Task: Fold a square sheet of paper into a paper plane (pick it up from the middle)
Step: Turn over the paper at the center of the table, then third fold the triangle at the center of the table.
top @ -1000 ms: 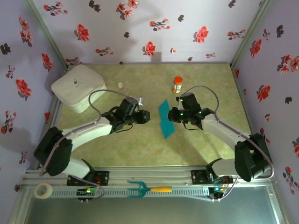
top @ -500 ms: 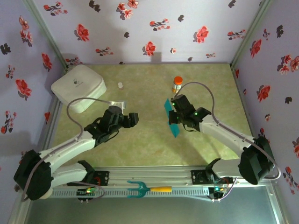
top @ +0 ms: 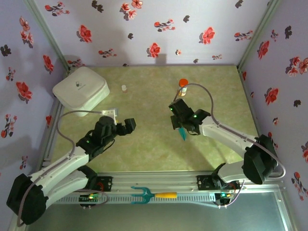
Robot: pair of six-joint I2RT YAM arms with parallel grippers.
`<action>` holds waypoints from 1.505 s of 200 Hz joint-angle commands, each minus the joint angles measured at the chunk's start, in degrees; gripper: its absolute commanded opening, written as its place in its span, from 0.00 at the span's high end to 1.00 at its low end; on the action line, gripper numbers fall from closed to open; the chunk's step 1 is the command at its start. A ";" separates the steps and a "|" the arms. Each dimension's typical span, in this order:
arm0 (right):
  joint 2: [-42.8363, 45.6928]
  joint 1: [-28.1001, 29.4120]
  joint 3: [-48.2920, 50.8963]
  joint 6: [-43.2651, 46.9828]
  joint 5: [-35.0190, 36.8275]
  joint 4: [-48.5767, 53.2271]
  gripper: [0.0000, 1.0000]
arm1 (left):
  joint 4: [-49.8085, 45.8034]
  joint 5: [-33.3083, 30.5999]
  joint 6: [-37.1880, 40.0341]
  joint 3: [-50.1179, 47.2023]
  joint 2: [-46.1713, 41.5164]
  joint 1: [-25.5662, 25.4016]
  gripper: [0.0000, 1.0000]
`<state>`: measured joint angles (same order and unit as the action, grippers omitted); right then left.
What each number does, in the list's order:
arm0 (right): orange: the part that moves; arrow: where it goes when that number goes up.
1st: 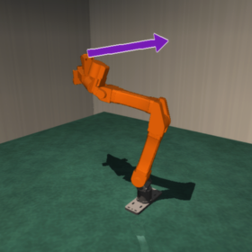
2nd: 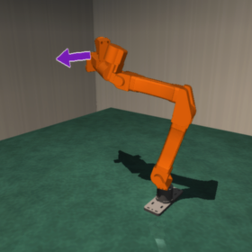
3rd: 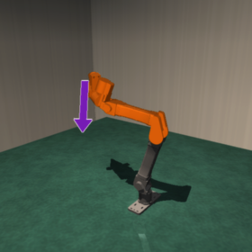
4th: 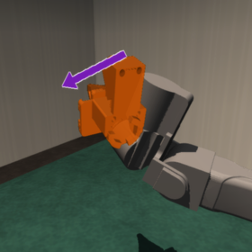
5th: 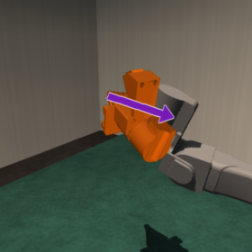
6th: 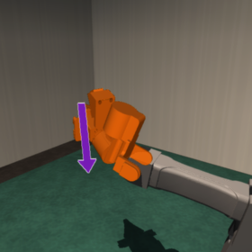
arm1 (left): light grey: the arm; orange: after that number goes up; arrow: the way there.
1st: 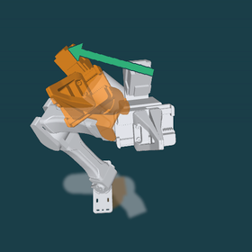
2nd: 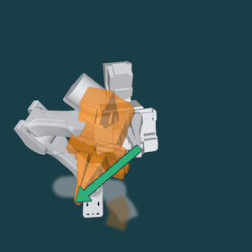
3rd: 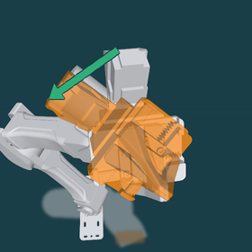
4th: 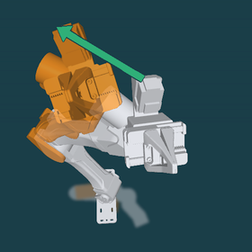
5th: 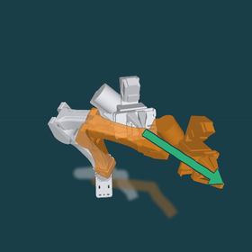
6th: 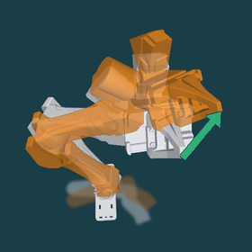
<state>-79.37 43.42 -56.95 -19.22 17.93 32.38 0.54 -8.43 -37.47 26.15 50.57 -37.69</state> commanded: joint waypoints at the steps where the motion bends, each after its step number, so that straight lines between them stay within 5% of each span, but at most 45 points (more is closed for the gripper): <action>1: -4.21 1.83 -4.04 1.09 8.19 3.61 1.00 | -0.66 -1.40 -1.26 -0.39 -1.43 0.51 0.00; 40: -11.90 3.76 -8.44 -5.56 17.78 8.31 0.99 | -5.10 -3.53 -1.84 1.34 -1.42 0.87 0.00; 93: -25.46 9.80 -17.07 -8.75 17.40 12.31 0.97 | -12.21 -8.60 -4.51 3.47 -3.23 1.48 0.00; 136: -29.93 9.75 -20.31 -9.28 -7.10 6.05 0.86 | -14.51 -7.78 -3.77 4.97 -3.17 1.58 0.00; 172: -22.96 2.81 -12.41 -14.16 -30.54 -6.84 0.60 | -14.07 -5.01 -3.50 5.43 -1.53 1.58 0.00; 197: -15.14 -3.17 -4.67 -16.03 -36.74 -13.05 0.51 | -11.15 0.74 -2.52 5.96 2.32 1.57 0.00; 214: -11.81 -7.74 -0.32 -16.39 -39.43 -14.40 0.55 | -9.65 5.03 -2.05 7.27 6.43 1.57 0.03; 255: -9.97 -16.90 8.79 -19.12 -46.95 -21.64 0.81 | -4.14 14.75 -3.68 11.02 17.53 1.24 0.20; 301: -13.42 -18.77 11.73 -22.04 -51.32 -27.97 0.93 | -1.16 19.44 -7.56 15.61 28.08 -0.75 0.35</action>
<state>-90.72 24.84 -45.80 -39.09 -28.60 10.07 -3.92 6.46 -42.74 38.89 74.94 -37.15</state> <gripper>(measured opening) 0.075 0.675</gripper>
